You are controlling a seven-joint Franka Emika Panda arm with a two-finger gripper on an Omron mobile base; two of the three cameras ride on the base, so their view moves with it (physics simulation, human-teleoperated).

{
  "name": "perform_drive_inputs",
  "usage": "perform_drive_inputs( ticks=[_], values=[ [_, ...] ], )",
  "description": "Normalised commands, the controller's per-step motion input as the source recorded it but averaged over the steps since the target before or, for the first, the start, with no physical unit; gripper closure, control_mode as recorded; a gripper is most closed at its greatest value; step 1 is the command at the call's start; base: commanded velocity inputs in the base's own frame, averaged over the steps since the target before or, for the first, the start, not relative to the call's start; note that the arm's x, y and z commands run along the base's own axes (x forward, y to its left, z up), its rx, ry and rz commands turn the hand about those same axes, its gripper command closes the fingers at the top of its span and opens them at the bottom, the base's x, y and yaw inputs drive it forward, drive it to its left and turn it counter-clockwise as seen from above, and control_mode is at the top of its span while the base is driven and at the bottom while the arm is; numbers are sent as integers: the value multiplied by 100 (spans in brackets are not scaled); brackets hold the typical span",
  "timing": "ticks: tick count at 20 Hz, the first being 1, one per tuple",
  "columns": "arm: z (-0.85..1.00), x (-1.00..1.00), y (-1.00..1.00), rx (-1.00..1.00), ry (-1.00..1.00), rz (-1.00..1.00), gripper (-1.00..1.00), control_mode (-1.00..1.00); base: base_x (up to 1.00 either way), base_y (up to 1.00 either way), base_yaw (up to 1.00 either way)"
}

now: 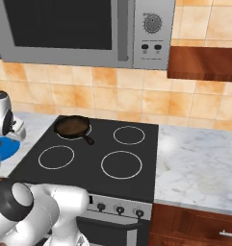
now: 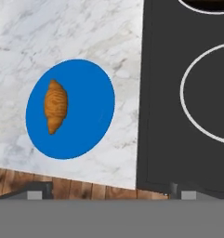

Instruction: Pick the croissant and place it on the pan. Then turn on the stove to warm the croissant.

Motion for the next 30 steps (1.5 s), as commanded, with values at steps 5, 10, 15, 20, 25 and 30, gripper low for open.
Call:
perform_drive_inputs(
  ticks=[5, 10, 15, 20, 25, 30],
  values=[
    [-8, 0, 45, 2, 0, 0, -100, -100, 0, 0, 0],
    [-7, 0, 43, -1, 0, 0, -100, -100, 0, 0, 0],
    [-10, 0, 40, -7, 2, 0, -100, -100, 0, 0, 0],
    [-12, 0, 35, -9, 2, 0, -100, -100, 0, 0, 0],
    [-9, 0, 26, -6, 0, 0, -100, -100, 0, 0, 0],
    [0, 0, 12, 0, 0, -2, -100, -100, 0, 0, 0]
  ],
)
